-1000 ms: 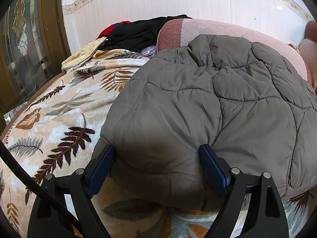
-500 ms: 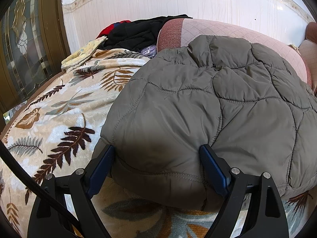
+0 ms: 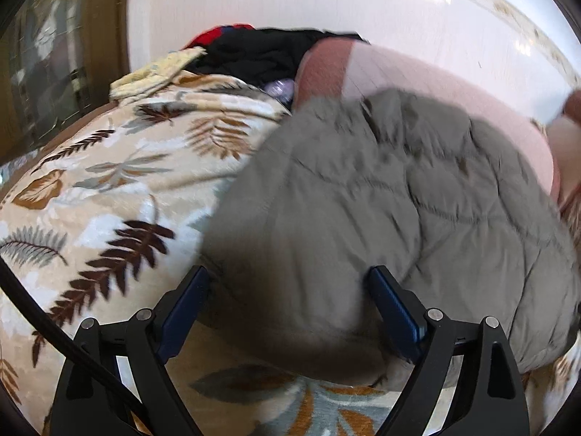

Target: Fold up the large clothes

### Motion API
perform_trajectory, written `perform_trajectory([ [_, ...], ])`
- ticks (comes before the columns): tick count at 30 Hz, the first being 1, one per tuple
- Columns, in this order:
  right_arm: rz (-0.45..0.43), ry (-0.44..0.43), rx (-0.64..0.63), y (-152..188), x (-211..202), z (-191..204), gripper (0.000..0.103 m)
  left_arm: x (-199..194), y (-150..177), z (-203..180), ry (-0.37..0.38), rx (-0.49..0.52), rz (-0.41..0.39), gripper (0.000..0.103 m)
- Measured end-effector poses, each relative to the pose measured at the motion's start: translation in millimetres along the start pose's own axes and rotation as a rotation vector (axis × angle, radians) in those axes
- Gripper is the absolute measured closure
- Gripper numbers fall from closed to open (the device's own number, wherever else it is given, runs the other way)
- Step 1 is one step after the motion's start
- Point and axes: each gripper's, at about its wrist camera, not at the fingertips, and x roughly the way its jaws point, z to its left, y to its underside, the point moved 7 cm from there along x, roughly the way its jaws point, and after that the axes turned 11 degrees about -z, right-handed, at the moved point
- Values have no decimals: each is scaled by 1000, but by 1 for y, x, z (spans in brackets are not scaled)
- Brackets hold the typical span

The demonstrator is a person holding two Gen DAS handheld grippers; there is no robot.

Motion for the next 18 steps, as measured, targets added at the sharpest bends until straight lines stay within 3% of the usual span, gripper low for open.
perform_trajectory([
  [4, -16, 44, 59, -6, -8, -14, 34, -4, -10, 41, -8, -159, 19, 13],
  [10, 48, 33, 253, 2, -9, -40, 32, 12, 12, 85, 85, -413, 179, 13],
  [13, 79, 10, 361, 9, -6, -50, 30, 17, 23, 85, 188, -545, 241, 13],
  [18, 112, -31, 511, 21, -1, -62, 27, 22, 31, 63, 298, -578, 284, 13],
])
